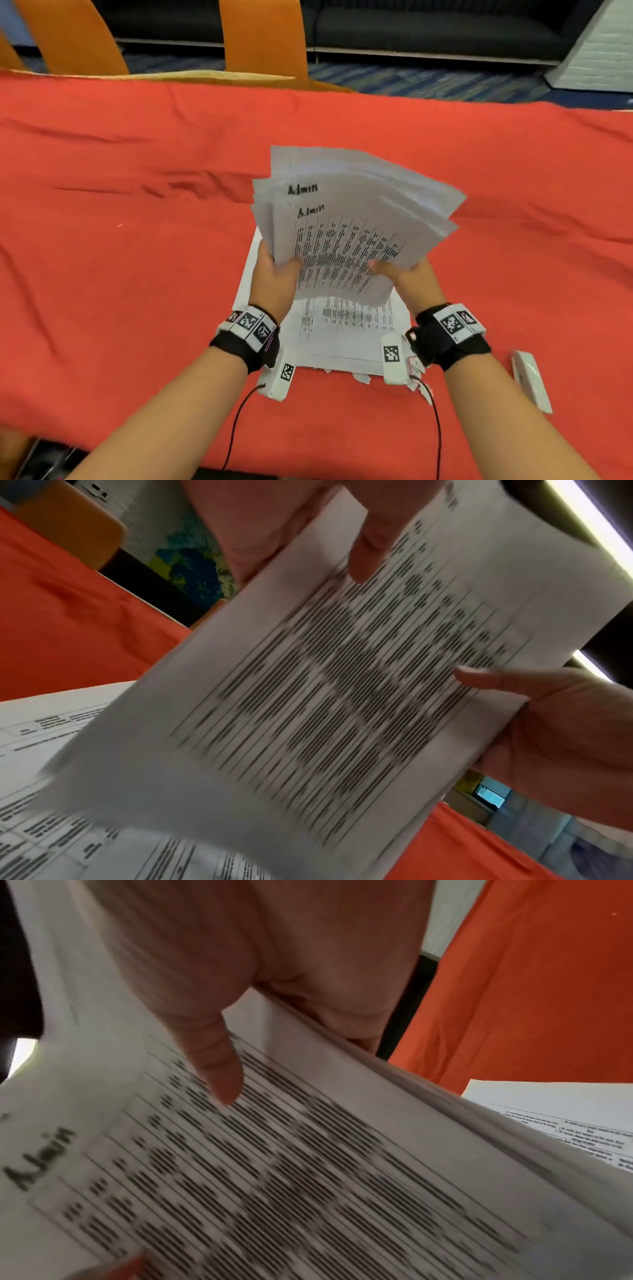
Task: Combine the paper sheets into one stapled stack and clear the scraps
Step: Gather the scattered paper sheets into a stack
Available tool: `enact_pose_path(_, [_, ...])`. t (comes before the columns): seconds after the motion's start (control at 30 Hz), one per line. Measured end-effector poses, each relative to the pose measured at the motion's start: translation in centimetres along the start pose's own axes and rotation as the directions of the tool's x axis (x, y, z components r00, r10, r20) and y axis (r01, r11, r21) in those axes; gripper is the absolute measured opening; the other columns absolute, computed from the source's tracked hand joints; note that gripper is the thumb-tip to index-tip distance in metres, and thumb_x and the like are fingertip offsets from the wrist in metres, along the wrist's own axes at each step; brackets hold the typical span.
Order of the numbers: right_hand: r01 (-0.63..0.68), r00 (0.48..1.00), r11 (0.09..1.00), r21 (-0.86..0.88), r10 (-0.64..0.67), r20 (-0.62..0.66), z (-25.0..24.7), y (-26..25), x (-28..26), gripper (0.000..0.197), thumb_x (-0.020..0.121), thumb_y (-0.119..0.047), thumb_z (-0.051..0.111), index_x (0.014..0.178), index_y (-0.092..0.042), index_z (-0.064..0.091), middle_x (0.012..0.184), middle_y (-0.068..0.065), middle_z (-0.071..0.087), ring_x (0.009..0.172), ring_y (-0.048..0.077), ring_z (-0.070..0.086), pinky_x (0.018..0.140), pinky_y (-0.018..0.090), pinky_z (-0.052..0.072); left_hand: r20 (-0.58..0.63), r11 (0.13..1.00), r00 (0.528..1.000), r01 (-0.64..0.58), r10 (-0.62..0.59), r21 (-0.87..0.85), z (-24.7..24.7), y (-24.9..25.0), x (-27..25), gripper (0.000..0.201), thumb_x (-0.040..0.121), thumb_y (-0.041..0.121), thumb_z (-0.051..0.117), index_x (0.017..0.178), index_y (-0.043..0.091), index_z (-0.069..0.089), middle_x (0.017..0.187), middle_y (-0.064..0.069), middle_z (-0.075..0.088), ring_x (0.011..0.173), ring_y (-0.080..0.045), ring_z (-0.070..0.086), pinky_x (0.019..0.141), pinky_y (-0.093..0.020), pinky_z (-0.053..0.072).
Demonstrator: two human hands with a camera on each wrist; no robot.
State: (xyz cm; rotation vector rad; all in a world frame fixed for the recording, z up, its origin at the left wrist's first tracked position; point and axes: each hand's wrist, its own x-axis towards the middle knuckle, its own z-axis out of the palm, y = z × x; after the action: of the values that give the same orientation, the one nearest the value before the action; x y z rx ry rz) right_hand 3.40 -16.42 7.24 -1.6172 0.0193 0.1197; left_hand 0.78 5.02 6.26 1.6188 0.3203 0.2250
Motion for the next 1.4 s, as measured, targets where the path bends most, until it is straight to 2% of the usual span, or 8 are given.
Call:
enact_pose_path(0.1, [-0.007, 1.0, 1.0, 0.026, 0.006, 0.018, 0.9, -0.1, 0.3, 0.05, 0.072, -0.013, 0.078, 0.12, -0.02, 0.063, 0.114, 0.0, 0.071, 0.11, 0.02, 0.064, 0.099, 0.045, 0.05, -0.053, 1.0, 0.999, -0.012, 0.011, -0.009, -0.3, 0.2, 0.1, 0.032, 0.082, 0.02, 0.068, 0.095, 0.039, 0.047, 0.095, 0.011, 0.062, 0.086, -0.006, 0.06, 0.079, -0.027, 0.049])
enact_pose_path(0.3, [0.013, 0.998, 1.0, -0.011, -0.014, -0.063, 3.1, -0.3, 1.0, 0.018, 0.08, -0.015, 0.074, 0.087, -0.03, 0.07, 0.105, 0.013, 0.071, 0.103, 0.03, 0.066, 0.093, 0.055, 0.05, -0.094, 0.997, 0.995, -0.034, 0.028, -0.067, 0.4, 1.5, 0.5, 0.025, 0.092, 0.014, 0.058, 0.116, 0.02, 0.057, 0.098, 0.014, 0.066, 0.092, 0.0, 0.063, 0.077, -0.016, 0.049])
enact_pose_path(0.5, [0.123, 0.992, 0.992, -0.015, -0.122, 0.03, 1.8, -1.8, 0.7, 0.045, 0.073, -0.008, 0.079, 0.115, -0.013, 0.065, 0.112, 0.006, 0.069, 0.103, 0.02, 0.066, 0.083, 0.032, 0.054, -0.069, 0.992, 0.997, -0.044, 0.036, -0.117, -1.6, 1.8, 0.7, 0.034, 0.081, 0.016, 0.069, 0.105, 0.035, 0.055, 0.105, 0.003, 0.069, 0.101, -0.015, 0.066, 0.09, -0.035, 0.051])
enact_pose_path(0.63, [0.087, 0.996, 0.994, 0.071, -0.087, -0.011, 3.0, -1.7, 0.6, 0.036, 0.076, -0.007, 0.076, 0.107, -0.023, 0.067, 0.095, -0.013, 0.073, 0.097, 0.014, 0.066, 0.089, 0.032, 0.052, -0.08, 0.994, 0.996, -0.04, 0.032, -0.098, -1.0, 2.1, 0.5, 0.028, 0.087, 0.015, 0.064, 0.113, 0.023, 0.057, 0.103, 0.006, 0.069, 0.097, -0.01, 0.066, 0.086, -0.031, 0.05])
enact_pose_path(0.77, [0.089, 0.993, 0.988, 0.13, -0.078, -0.089, 3.1, -1.9, 0.5, 0.024, 0.078, -0.007, 0.074, 0.09, -0.028, 0.074, 0.094, -0.002, 0.073, 0.095, 0.021, 0.068, 0.087, 0.04, 0.052, -0.098, 0.99, 0.993, -0.076, 0.065, -0.117, -1.1, 3.4, 0.4, 0.02, 0.092, 0.009, 0.057, 0.108, 0.02, 0.06, 0.101, 0.005, 0.07, 0.097, -0.013, 0.066, 0.087, -0.03, 0.051])
enact_pose_path(0.93, [0.166, 0.986, 0.98, 0.115, -0.168, 0.015, 2.9, -3.3, 0.3, 0.032, 0.077, -0.002, 0.074, 0.092, -0.031, 0.07, 0.085, -0.017, 0.073, 0.085, 0.002, 0.066, 0.078, 0.022, 0.054, -0.106, 0.977, 0.989, -0.125, 0.107, -0.172, -2.0, 3.7, 0.3, 0.024, 0.084, 0.022, 0.066, 0.107, 0.017, 0.06, 0.106, -0.007, 0.07, 0.102, -0.025, 0.066, 0.093, -0.045, 0.052])
enact_pose_path(1.17, [0.175, 0.984, 0.981, 0.077, -0.171, -0.058, 3.6, -4.1, 0.0, 0.018, 0.072, -0.043, 0.074, 0.083, -0.029, 0.069, 0.086, -0.008, 0.069, 0.084, 0.016, 0.062, 0.084, 0.039, 0.049, -0.165, 0.981, 0.978, -0.151, 0.13, -0.125, -1.7, 4.0, 0.3, 0.036, 0.075, 0.058, 0.064, 0.086, 0.026, 0.053, 0.084, 0.004, 0.058, 0.076, -0.011, 0.055, 0.078, -0.035, 0.05])
enact_pose_path(1.4, [0.199, 0.978, 0.98, -0.004, -0.199, -0.069, 4.1, -4.7, 0.0, 0.03, 0.082, -0.042, 0.069, 0.077, -0.013, 0.066, 0.075, -0.01, 0.064, 0.075, 0.01, 0.059, 0.08, 0.032, 0.047, -0.216, 0.989, 0.965, -0.148, 0.15, 0.029, -0.2, 4.1, 1.0, 0.031, 0.097, 0.041, 0.044, 0.082, 0.015, 0.039, 0.06, 0.008, 0.033, 0.047, -0.004, 0.029, 0.051, -0.026, 0.032])
